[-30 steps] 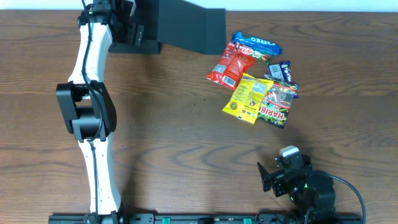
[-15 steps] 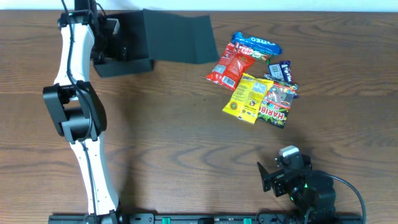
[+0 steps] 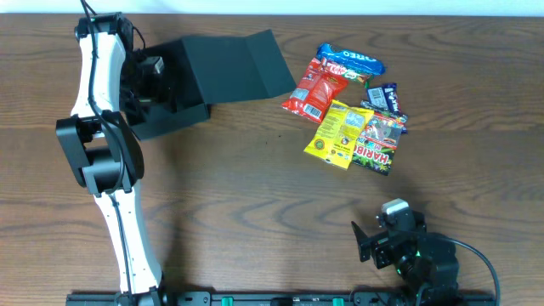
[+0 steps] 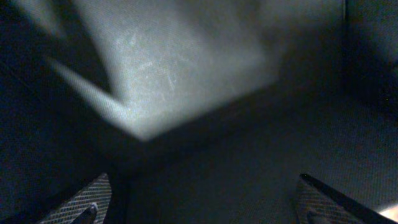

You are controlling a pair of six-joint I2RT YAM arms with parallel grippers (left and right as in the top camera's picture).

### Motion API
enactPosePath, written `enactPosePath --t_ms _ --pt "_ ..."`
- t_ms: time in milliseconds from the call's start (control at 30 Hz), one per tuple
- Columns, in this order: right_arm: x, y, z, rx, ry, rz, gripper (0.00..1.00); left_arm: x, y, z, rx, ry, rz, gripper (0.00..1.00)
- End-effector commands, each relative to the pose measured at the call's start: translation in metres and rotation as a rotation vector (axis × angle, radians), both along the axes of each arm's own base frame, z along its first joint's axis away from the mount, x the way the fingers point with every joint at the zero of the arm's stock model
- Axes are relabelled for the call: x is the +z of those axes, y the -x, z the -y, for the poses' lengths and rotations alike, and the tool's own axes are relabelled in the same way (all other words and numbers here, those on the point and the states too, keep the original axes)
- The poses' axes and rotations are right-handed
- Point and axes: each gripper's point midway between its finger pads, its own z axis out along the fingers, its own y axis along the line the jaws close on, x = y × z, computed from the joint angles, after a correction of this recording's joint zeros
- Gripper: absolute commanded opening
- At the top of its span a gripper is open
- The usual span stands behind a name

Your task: Pack container

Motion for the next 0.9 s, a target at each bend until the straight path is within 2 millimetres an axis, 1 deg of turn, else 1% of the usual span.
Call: enactPosePath --t_ms 0,100,167,233,267,300,333,367,400,533,633,733,867 --pt "-0.002 0.000 0.002 -0.016 -0.007 -0.004 0.99 -0.002 0.005 0.002 0.002 0.022 -0.029 0.96" --pt "-0.002 0.000 0.002 -0.016 -0.007 -0.004 0.99 0.004 0.008 0.006 0.005 0.040 -0.032 0.96" --pt "-0.002 0.000 0.002 -0.017 -0.007 -0.004 0.99 0.014 0.008 0.006 0.004 0.037 -0.014 0.96" --pt "-0.002 0.000 0.002 -0.017 -0.007 -0.004 0.99 0.029 0.006 0.005 0.003 0.031 0.025 0.96" --pt "-0.002 0.000 0.002 -0.016 -0.007 -0.004 0.99 0.048 0.002 0.005 0.003 0.022 0.083 0.96" --pt "-0.002 0.000 0.002 -0.017 -0.007 -0.004 0.99 0.057 0.000 0.004 0.002 0.017 0.114 0.96" --pt "-0.002 0.000 0.002 -0.017 -0.007 -0.004 0.99 0.074 -0.004 0.004 -0.011 0.010 0.171 0.96" --pt "-0.002 0.000 0.002 -0.017 -0.007 -0.004 0.99 0.086 -0.005 0.005 -0.027 0.009 0.209 0.96" --pt "-0.002 0.000 0.002 -0.016 -0.007 -0.004 0.99 0.098 -0.006 0.007 -0.045 0.006 0.246 0.96" --pt "-0.002 0.000 0.002 -0.016 -0.007 -0.004 0.99 0.160 -0.013 0.021 -0.092 0.042 0.457 0.96" --pt "-0.002 0.000 0.002 -0.017 -0.007 -0.004 0.99 0.195 -0.019 0.021 -0.099 0.027 0.585 0.96" --pt "-0.002 0.000 0.002 -0.017 -0.007 -0.004 0.99 0.208 -0.025 0.020 -0.102 0.016 0.648 0.95" --pt "-0.002 0.000 0.002 -0.017 -0.007 -0.004 0.99 0.213 -0.033 0.020 -0.103 0.013 0.686 0.95"
